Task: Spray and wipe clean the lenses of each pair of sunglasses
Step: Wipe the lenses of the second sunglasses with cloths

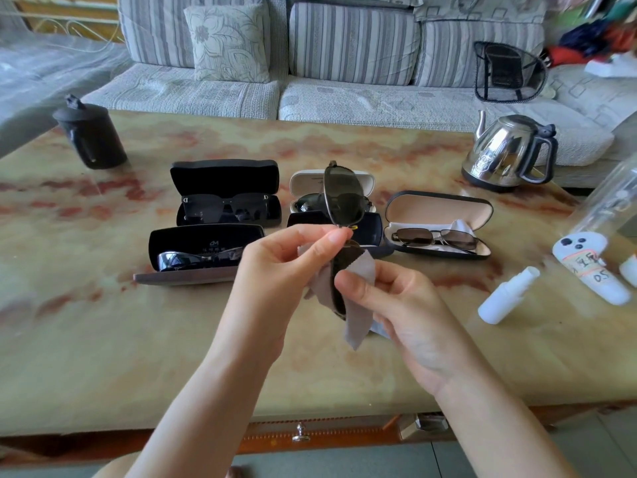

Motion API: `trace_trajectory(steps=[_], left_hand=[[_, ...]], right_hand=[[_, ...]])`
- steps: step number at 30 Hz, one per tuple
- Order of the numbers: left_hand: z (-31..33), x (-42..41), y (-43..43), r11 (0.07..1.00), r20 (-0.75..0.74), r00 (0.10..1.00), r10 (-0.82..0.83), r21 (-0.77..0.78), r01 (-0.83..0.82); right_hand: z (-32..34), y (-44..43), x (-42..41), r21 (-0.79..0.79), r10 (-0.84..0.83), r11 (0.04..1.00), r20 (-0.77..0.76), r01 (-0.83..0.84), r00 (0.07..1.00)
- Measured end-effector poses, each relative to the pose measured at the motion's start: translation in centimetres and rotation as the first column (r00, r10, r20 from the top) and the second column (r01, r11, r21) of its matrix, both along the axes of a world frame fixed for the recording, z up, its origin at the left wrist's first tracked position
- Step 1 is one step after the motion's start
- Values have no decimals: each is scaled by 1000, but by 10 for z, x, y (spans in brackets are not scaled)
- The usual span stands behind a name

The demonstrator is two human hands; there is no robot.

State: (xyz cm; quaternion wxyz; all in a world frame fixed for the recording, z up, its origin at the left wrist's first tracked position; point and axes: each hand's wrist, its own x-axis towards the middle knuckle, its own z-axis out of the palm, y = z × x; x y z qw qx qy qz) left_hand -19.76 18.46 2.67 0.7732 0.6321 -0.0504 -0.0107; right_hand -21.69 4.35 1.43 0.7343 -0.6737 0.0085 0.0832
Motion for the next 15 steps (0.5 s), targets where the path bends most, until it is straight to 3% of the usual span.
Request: trace_trajectory(steps=[8, 15], left_hand=[[-5, -3, -6, 990, -48, 990, -136, 23, 137], [2, -2, 5, 951, -57, 950, -306, 32, 308]], right_hand=[[4, 11, 0, 36, -171, 985, 68, 169, 983], [1, 8, 1, -40, -225, 973, 33, 227, 974]])
